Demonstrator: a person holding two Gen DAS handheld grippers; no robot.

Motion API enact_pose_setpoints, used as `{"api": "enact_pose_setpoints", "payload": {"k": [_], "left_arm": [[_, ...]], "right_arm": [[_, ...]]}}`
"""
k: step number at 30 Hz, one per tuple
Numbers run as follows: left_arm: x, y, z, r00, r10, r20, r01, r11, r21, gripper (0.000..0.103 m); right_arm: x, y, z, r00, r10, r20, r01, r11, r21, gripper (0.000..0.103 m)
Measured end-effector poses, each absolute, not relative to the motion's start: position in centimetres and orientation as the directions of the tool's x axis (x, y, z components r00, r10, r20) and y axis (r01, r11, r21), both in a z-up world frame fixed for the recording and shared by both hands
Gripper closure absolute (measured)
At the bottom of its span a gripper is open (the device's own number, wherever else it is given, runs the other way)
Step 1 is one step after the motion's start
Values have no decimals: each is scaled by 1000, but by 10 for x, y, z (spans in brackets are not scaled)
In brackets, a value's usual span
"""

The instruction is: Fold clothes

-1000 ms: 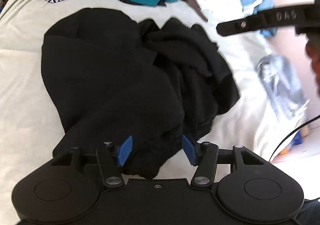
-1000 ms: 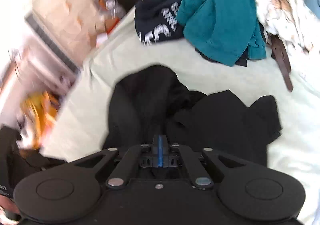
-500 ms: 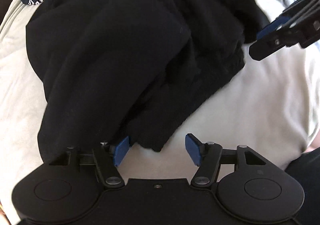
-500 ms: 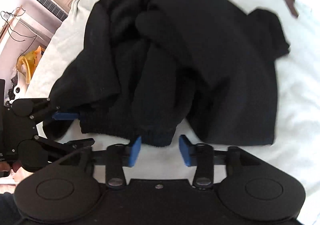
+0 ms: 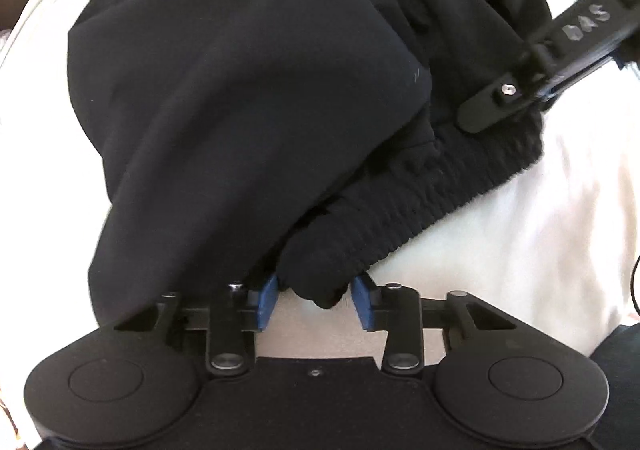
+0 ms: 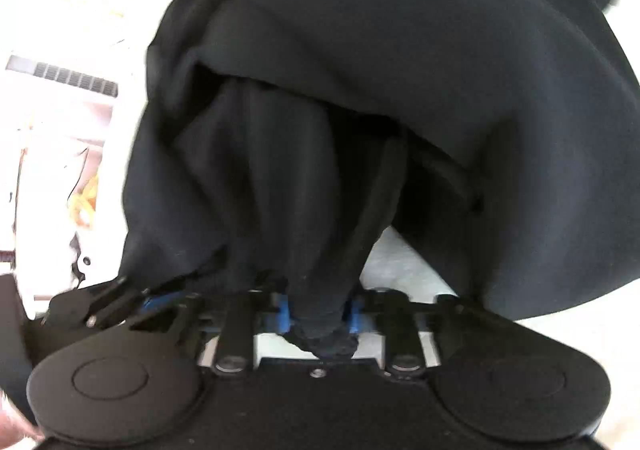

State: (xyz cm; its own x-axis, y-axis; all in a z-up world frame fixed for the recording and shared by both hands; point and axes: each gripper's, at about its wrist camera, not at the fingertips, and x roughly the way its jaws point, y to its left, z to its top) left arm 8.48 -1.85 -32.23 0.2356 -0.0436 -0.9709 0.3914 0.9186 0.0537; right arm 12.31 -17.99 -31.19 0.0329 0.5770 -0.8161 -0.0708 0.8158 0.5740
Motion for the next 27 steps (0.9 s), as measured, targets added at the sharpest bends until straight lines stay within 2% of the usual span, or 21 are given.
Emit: {"api": "enact_pose_setpoints", "payload": {"k": [4,7,9,10,13,14,17,23,27], "left_arm": [[90,-6,-290,263,-86,-961,376,926,20,82],[97,6,-254,293,-141,-946,364,931,-26,84],[102,6,-231,307,-187,-933,376,925,-61,82],[103,4,-221,323,-201,-925,384,921,-66,78],[106,1,-191,373,-243,-896,410,909,-76,56],[107,0,-181,388,-257,-885,418,905,-79,53],[111,-5,-159,418,-282,-864,436,896,-81,52],[124,-23,-144,507,-205,-837,400,916,18,53],[133,-24,-146,508,-167,-845,346,938,23,53]], "right_arm": [[129,-184,-258,84,640,-764,-48,768,638,87],[137,-183,-225,118,676,-727,-21,734,679,87],[142,-182,-208,133,690,-711,-4,718,696,87],[145,-181,-199,141,698,-702,0,709,705,87],[155,-175,-169,162,723,-672,2,681,733,88],[160,-176,-160,167,730,-663,-7,673,739,88],[166,-177,-149,179,746,-641,-6,652,758,88],[181,-178,-117,188,780,-597,-17,610,792,88],[190,-188,-106,210,786,-582,6,594,804,88]]}}
